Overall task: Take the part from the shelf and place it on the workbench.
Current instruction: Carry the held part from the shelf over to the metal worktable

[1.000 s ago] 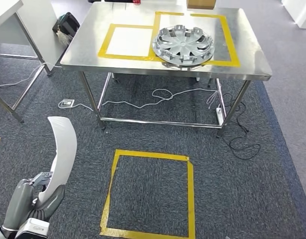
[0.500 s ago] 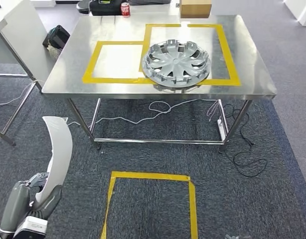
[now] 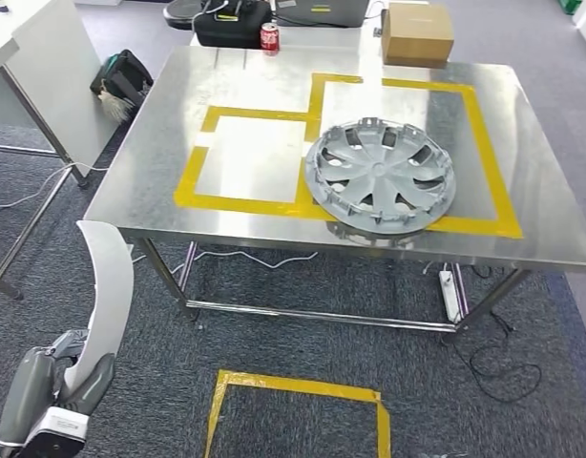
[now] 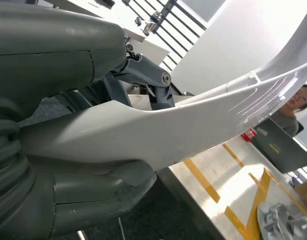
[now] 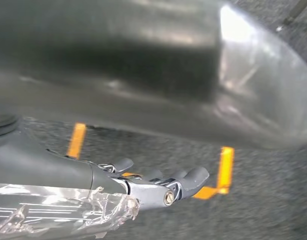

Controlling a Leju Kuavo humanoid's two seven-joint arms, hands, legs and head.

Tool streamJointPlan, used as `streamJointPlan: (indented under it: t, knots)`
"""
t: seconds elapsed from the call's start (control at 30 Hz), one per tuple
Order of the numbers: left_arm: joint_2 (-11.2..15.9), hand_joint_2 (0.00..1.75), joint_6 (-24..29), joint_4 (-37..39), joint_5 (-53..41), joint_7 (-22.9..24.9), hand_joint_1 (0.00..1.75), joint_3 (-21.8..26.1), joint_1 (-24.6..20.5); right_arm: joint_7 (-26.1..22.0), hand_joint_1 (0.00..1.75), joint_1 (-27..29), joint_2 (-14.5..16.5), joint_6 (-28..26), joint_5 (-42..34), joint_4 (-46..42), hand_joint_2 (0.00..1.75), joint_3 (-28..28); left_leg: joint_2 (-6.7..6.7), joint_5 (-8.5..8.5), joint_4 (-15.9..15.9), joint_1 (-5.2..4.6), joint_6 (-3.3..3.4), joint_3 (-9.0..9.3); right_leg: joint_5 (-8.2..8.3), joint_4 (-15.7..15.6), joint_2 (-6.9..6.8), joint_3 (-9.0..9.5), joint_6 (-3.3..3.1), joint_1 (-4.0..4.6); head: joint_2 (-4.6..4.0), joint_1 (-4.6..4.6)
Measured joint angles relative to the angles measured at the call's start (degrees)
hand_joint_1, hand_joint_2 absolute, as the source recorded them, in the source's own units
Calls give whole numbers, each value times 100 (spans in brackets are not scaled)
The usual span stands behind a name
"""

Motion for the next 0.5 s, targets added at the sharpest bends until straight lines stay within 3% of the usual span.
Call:
streamJointPlan:
  t: [0.03, 0.1, 0.13, 0.17, 0.2, 0.23, 0.27, 0.3, 0.33, 0.4, 0.43, 0.47, 0.5]
  knots:
    - [-14, 175, -38, 2, 17, -1, 175, 9, -17, 15, 0, 29, 0, 3, -17, -7, 0, 4, -57, -131, -27, 3, -7, 171, 440, -275, 70, -130, 16, -15, 0, 2]
    - [-38, 175, -113, 12, 45, -3, 175, 35, -62, 42, 0, 81, 2, 5, -45, -11, 0, 8, -180, -429, -40, 7, -38, 529, 1513, -768, 180, -250, 12, -26, 0, 5]
    - [-48, 175, -157, 20, 60, -8, 175, 49, -87, 56, 0, 109, 3, 5, -61, -14, 0, 8, -240, -554, -54, 14, -69, 732, 1855, -884, 204, -209, -22, -8, 1, 0]
    - [-62, 175, -198, 26, 72, -19, 175, 60, -111, 65, 0, 130, 5, 3, -86, -25, 0, 8, -288, -583, 24, 19, -109, 873, 1897, -905, 177, -107, -81, 34, 1, 5]
    - [-79, 175, -256, 29, 83, -40, 175, 73, -135, 72, 0, 132, 7, -7, -138, -56, 0, 8, -297, -491, 251, 30, -150, 868, 1814, -885, 140, 56, -160, 71, 1, 19]
    - [-99, 175, -316, 31, 91, -68, 175, 84, -163, 72, 0, 118, 7, -22, -208, -103, 0, 8, -208, -344, 610, 42, -179, 750, 1743, -916, 113, 160, -239, 87, 1, 25]
    - [-126, 175, -379, 32, 102, -106, 175, 95, -203, 74, 0, 103, 7, -48, -304, -163, 0, 9, -57, -237, 1048, 40, -196, 491, 1686, -955, 85, 253, -315, 91, 0, 32]
    - [-154, 175, -440, 33, 112, -143, 175, 107, -249, 84, 0, 100, 7, -73, -404, -223, 0, 9, 108, -267, 1432, 34, -200, 223, 1647, -996, 54, 320, -376, 80, 0, 25]
    - [-185, 175, -485, 34, 120, -176, 175, 121, -290, 106, 0, 127, 7, -96, -494, -265, 0, 10, 257, -474, 1673, 23, -202, 0, 1611, -1020, 23, 354, -413, 74, 0, 10]
    - [-244, 175, -569, 42, 130, -220, 175, 161, -338, 176, 0, 236, 8, -133, -640, -310, 0, 11, 350, -992, 1867, 17, -215, -322, 1535, -1038, -9, 439, -429, 60, 0, -2]
    - [-269, 175, -616, 53, 132, -230, 175, 182, -345, 225, 0, 296, 9, -157, -703, -330, 0, 15, 355, -1087, 1848, 25, -229, -417, 1494, -1047, -20, 486, -410, 47, 1, 2]
    - [-295, 175, -661, 68, 134, -239, 175, 197, -356, 274, 0, 351, 10, -186, -765, -361, 0, 26, 356, -1000, 1739, 35, -249, -466, 1460, -1052, -24, 555, -382, 30, 0, -3]
    - [-320, 175, -703, 85, 135, -250, 175, 208, -374, 325, 0, 401, 11, -220, -828, -403, 0, 43, 358, -768, 1543, 48, -274, -478, 1428, -1057, -28, 621, -348, 7, 0, -7]
